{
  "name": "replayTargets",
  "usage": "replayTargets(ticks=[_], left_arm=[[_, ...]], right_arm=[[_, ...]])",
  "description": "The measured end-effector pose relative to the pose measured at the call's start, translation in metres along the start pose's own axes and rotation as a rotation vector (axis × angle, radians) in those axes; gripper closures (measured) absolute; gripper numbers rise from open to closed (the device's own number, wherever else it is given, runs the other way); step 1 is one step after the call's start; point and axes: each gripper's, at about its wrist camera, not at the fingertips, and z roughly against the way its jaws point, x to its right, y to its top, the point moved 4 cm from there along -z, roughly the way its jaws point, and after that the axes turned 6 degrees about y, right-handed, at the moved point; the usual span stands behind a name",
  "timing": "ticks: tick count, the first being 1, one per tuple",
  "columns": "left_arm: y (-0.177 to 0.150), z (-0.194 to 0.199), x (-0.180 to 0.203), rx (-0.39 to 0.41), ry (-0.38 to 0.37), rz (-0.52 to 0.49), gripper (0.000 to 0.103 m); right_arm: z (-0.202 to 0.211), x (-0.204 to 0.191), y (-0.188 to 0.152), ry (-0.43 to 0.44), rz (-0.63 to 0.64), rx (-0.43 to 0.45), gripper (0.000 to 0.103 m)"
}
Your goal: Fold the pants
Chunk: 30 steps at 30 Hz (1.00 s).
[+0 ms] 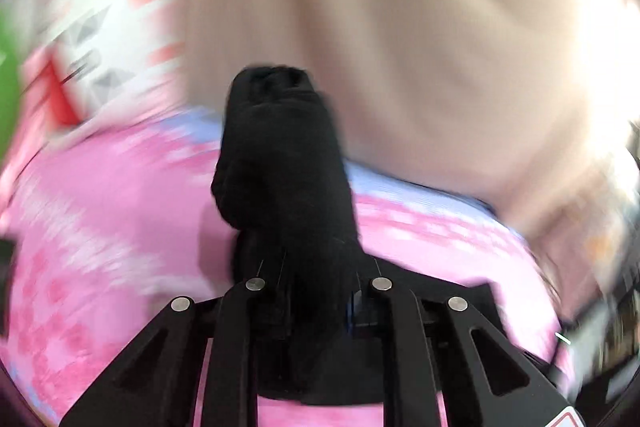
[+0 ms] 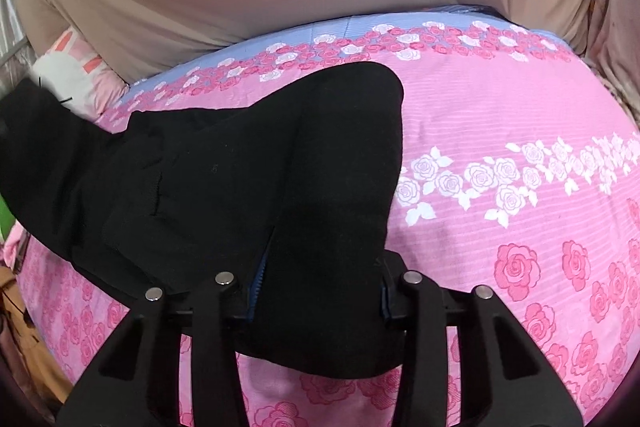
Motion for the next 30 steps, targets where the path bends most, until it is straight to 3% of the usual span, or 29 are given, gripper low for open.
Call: replayTargets(ticks=[3, 6, 10, 13, 14, 16, 18, 20, 24, 26, 27, 28, 30], left_arm=[[-0.024, -0.012, 0.1, -0.081, -0.122, -0.169, 0.085], [-0.094, -0.067, 0.18, -0.266, -0.188, -0.294, 0.079], [-0.168, -0.118, 0.215, -0.444, -0.171, -0.35, 0.076], [-0.172, -0.096, 0.216, -0.347, -0.151, -0.369, 0.064], [-0.169, -0.086, 0.214, -0.332, -0.165, -0.361, 0.053], [-0.162, -0.071, 0.204, -0.292, -0.171, -0.347, 0.048], [-0.15, -0.051, 0.197, -0.237, -0.14, -0.356, 0.035], [-0.14, -0.039, 0.187, -0.19, -0.1, -0.353, 0.034], [-0.138, -0.03, 0.161, -0.184, -0.064, -0.321, 0.033], [-0.141, -0.029, 0.151, -0.19, -0.055, -0.302, 0.033], [-0.141, -0.028, 0.146, -0.193, -0.051, -0.292, 0.033], [-0.141, -0.028, 0.141, -0.197, -0.049, -0.277, 0.033], [-0.14, -0.027, 0.134, -0.202, -0.046, -0.256, 0.033]], right_arm=[[0.014, 0.012, 0.001, 0.03, -0.045, 0.025, 0.051], [0.035, 0.027, 0.002, 0.015, -0.051, 0.059, 0.046], [0.06, 0.044, 0.007, -0.017, -0.033, 0.079, 0.044], [0.073, 0.048, 0.017, 0.017, -0.029, 0.096, 0.043], [0.074, 0.047, 0.021, 0.045, -0.028, 0.094, 0.042], [0.072, 0.034, 0.027, 0.112, -0.014, 0.084, 0.041], [0.057, 0.015, 0.032, 0.198, 0.004, 0.038, 0.031], [0.037, 0.003, 0.034, 0.223, 0.009, -0.01, 0.029], [0.001, -0.017, 0.029, 0.202, 0.011, -0.063, 0.024], [-0.006, -0.023, 0.03, 0.216, 0.008, -0.045, 0.04], [-0.006, -0.026, 0.031, 0.225, 0.013, -0.042, 0.062], [-0.006, -0.03, 0.031, 0.234, 0.016, -0.05, 0.077], [0.01, -0.04, 0.038, 0.237, 0.052, -0.017, 0.082]])
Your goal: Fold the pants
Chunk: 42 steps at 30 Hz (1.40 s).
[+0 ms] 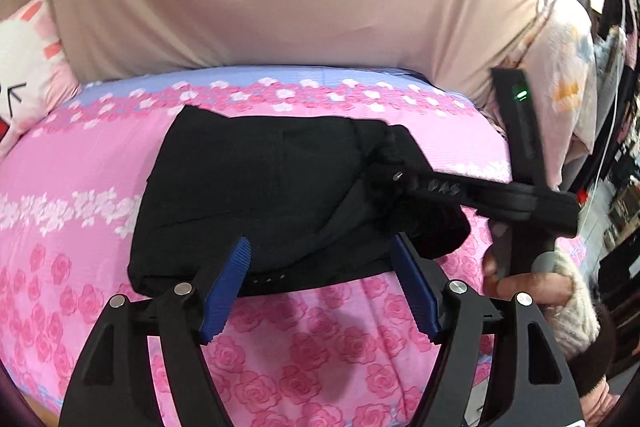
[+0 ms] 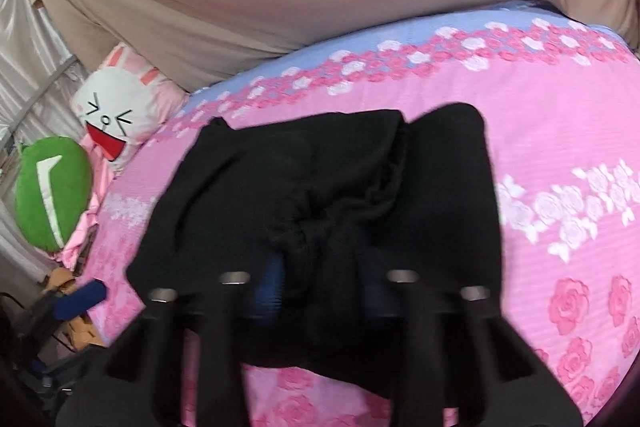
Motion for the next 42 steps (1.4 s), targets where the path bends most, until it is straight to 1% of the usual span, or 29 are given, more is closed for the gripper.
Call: replayTargets(ticks=[3, 4, 5, 7, 9, 11, 13, 15, 17, 19, 20, 21, 23, 25, 27, 28, 29, 30, 31, 32, 33, 34, 38, 40, 42], left_arm=[[0.003, 0.01, -0.013, 0.017, -0.004, 0.033, 0.033], [0.003, 0.014, -0.019, 0.026, -0.004, 0.046, 0.033], [0.004, 0.017, -0.024, 0.033, -0.001, 0.056, 0.033], [0.002, 0.018, -0.032, 0.04, 0.015, 0.067, 0.029], [-0.001, 0.01, -0.042, 0.026, 0.022, 0.09, 0.029], [-0.002, 0.003, -0.047, 0.006, 0.012, 0.114, 0.029], [-0.003, -0.005, -0.045, -0.013, 0.003, 0.117, 0.029], [-0.002, -0.007, -0.037, -0.017, -0.003, 0.089, 0.029], [0.0, -0.007, -0.019, -0.01, -0.019, 0.034, 0.029], [0.006, -0.012, 0.002, 0.005, -0.033, -0.028, 0.018], [0.009, -0.018, 0.014, 0.016, -0.032, -0.058, 0.016], [0.011, -0.024, 0.025, 0.018, -0.027, -0.085, 0.016], [0.013, -0.049, 0.051, -0.01, -0.037, -0.163, 0.016], [0.009, -0.075, 0.069, -0.05, -0.003, -0.223, 0.016], [0.006, -0.089, 0.08, -0.025, 0.071, -0.276, 0.016], [0.006, -0.093, 0.085, -0.004, 0.102, -0.306, 0.017], [0.007, -0.094, 0.087, 0.012, 0.12, -0.315, 0.033], [0.01, -0.093, 0.085, 0.02, 0.138, -0.31, 0.059], [0.018, -0.091, 0.079, 0.012, 0.119, -0.281, 0.07], [0.025, -0.086, 0.072, -0.013, 0.031, -0.233, 0.099], [0.031, -0.082, 0.065, -0.025, -0.004, -0.195, 0.098], [0.043, -0.073, 0.054, -0.012, -0.032, -0.139, 0.098], [0.083, -0.027, 0.027, 0.098, -0.069, -0.042, 0.099], [0.102, -0.007, 0.015, 0.142, -0.075, -0.006, 0.099], [0.114, 0.004, 0.009, 0.168, -0.085, 0.017, 0.099]], right_arm=[[0.041, -0.016, 0.019, 0.017, 0.043, 0.106, 0.084], [0.054, -0.018, 0.022, 0.007, 0.057, 0.135, 0.084], [0.064, -0.015, 0.022, -0.033, 0.073, 0.155, 0.084], [0.066, 0.003, 0.013, -0.108, 0.065, 0.143, 0.084], [0.049, 0.033, -0.006, -0.147, -0.011, 0.074, 0.084], [0.04, 0.049, -0.019, -0.133, -0.063, 0.052, 0.084], [0.044, 0.046, -0.018, -0.117, -0.064, 0.069, 0.084], [0.047, 0.039, -0.009, -0.109, -0.047, 0.076, 0.084], [0.047, 0.034, -0.003, -0.108, -0.026, 0.069, 0.084], [0.043, 0.031, -0.002, -0.114, -0.013, 0.058, 0.083], [0.041, 0.033, -0.002, -0.112, -0.019, 0.049, 0.083], [0.041, 0.034, -0.004, -0.106, -0.028, 0.046, 0.082], [0.043, 0.04, -0.006, -0.084, -0.055, 0.04, 0.079], [0.045, 0.045, -0.007, -0.052, -0.085, 0.034, 0.077], [0.048, 0.05, -0.007, -0.042, -0.106, 0.033, 0.074], [0.049, 0.052, -0.008, -0.042, -0.106, 0.029, 0.069], [0.05, 0.055, -0.009, -0.052, -0.104, 0.027, 0.066], [0.052, 0.057, -0.01, -0.058, -0.103, 0.028, 0.057], [0.055, 0.057, -0.011, -0.055, -0.1, 0.032, 0.047], [0.058, 0.058, -0.012, -0.045, -0.097, 0.039, 0.044], [0.065, 0.059, -0.014, -0.033, -0.098, 0.055, 0.04], [0.07, 0.06, -0.016, -0.025, -0.098, 0.066, 0.038], [0.082, 0.062, -0.02, -0.03, -0.085, 0.076, 0.038], [0.076, 0.057, -0.017, -0.027, -0.063, 0.067, 0.038], [0.058, 0.053, -0.014, -0.02, -0.034, 0.044, 0.038]])
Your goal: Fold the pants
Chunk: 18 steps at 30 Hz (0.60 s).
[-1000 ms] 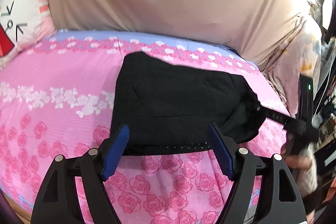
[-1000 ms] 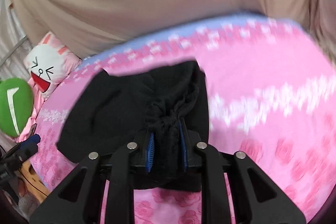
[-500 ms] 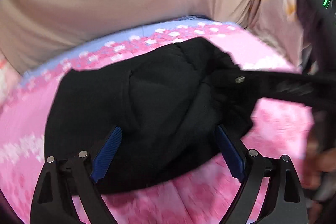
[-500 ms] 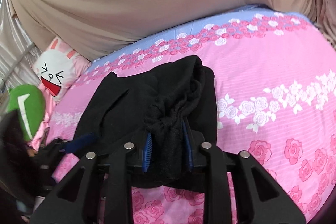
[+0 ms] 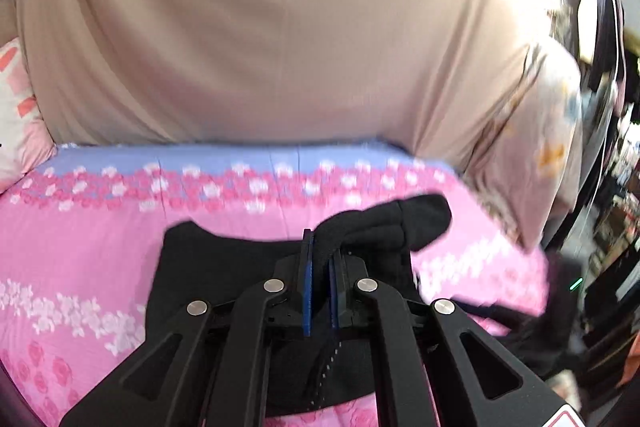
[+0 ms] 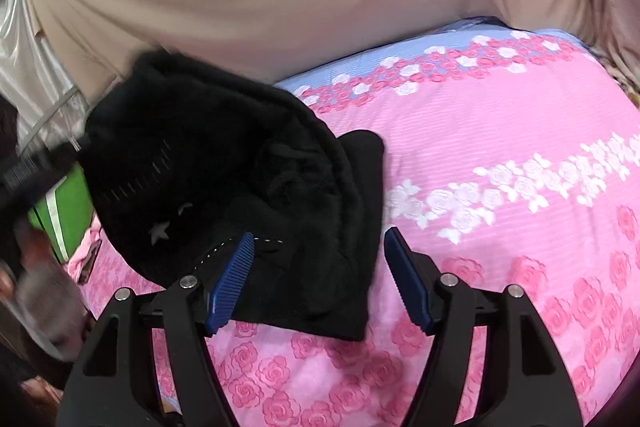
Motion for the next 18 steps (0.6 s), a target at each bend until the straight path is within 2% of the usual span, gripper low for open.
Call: replayTargets(ticks=[1, 2, 3, 4, 6, 9, 11, 12, 13, 14, 15, 17, 18], left_arm=[[0.006, 0.004, -0.002, 0.011, 0.006, 0.005, 0.099], [0.011, 0.005, -0.001, 0.017, 0.009, 0.008, 0.099], [0.016, 0.008, -0.002, 0.024, 0.008, 0.018, 0.099], [0.021, 0.01, -0.003, 0.027, 0.003, 0.023, 0.099], [0.022, 0.015, -0.001, 0.04, 0.004, 0.019, 0.099], [0.008, 0.008, 0.01, 0.015, 0.003, -0.018, 0.099], [-0.007, -0.006, 0.017, -0.03, -0.011, -0.032, 0.099], [-0.016, -0.016, 0.022, -0.058, -0.015, -0.04, 0.099], [-0.028, -0.029, 0.026, -0.099, -0.024, -0.041, 0.099], [-0.034, -0.036, 0.028, -0.123, -0.035, -0.036, 0.099], [-0.041, -0.043, 0.03, -0.146, -0.048, -0.032, 0.099], [-0.043, -0.045, 0.03, -0.136, -0.036, -0.032, 0.099], [-0.039, -0.041, 0.029, -0.119, -0.031, -0.031, 0.099]], right_arm=[[-0.009, -0.001, 0.0, -0.001, 0.014, -0.014, 0.04], [-0.021, -0.002, 0.0, -0.011, 0.035, -0.032, 0.06], [-0.032, -0.004, 0.001, -0.039, 0.063, -0.052, 0.094], [-0.033, -0.008, 0.006, -0.033, 0.068, -0.041, 0.095], [-0.014, -0.021, 0.018, 0.009, 0.074, 0.04, 0.095], [0.004, -0.022, 0.025, 0.017, 0.097, 0.1, 0.095], [-0.02, 0.0, 0.017, -0.057, 0.089, 0.012, 0.092], [-0.038, 0.019, 0.008, -0.157, 0.081, -0.061, 0.09], [-0.045, 0.033, 0.0, -0.222, 0.053, -0.092, 0.086], [-0.041, 0.036, -0.002, -0.207, 0.028, -0.08, 0.085], [-0.024, 0.033, -0.001, -0.165, -0.003, -0.028, 0.085], [0.005, 0.012, 0.007, -0.112, 0.028, 0.05, 0.085], [0.011, 0.002, 0.01, -0.087, 0.051, 0.056, 0.085]])
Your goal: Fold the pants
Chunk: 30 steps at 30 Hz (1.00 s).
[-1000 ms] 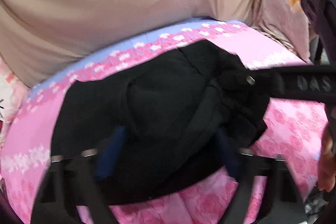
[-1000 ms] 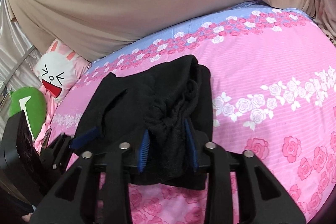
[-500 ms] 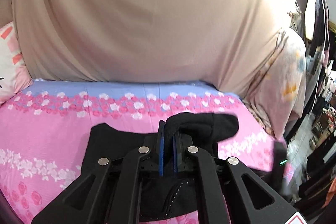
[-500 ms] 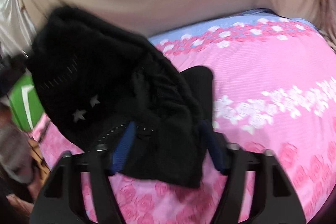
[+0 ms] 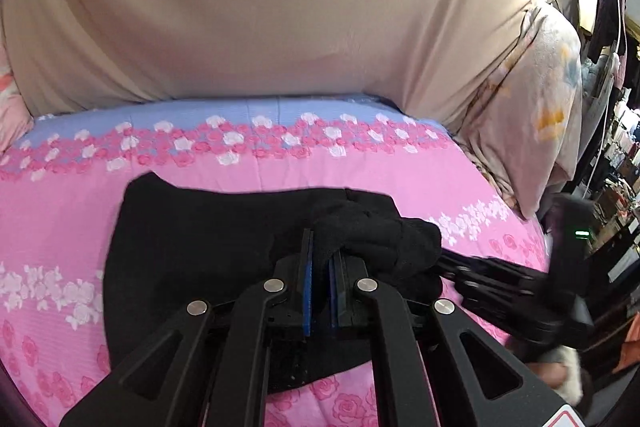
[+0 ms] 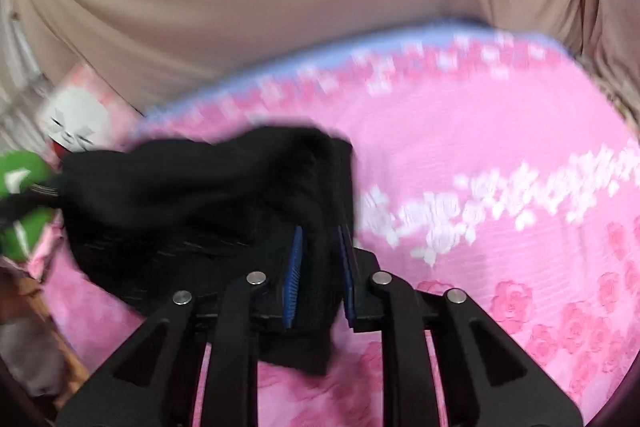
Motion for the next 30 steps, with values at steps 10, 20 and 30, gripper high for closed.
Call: replayTargets(ticks=[10, 20, 30], left_arm=[[0.032, 0.026, -0.018, 0.071, 0.027, 0.01, 0.099], [-0.016, 0.032, -0.03, -0.024, -0.146, -0.001, 0.051], [-0.033, 0.065, -0.098, 0.034, 0.029, 0.135, 0.031]], right_arm=[[-0.097, -0.02, 0.056, 0.105, 0.029, -0.117, 0.088], [-0.049, 0.018, 0.021, 0.206, -0.138, -0.11, 0.057], [-0.007, 0.025, 0.008, 0.204, -0.222, -0.047, 0.036]])
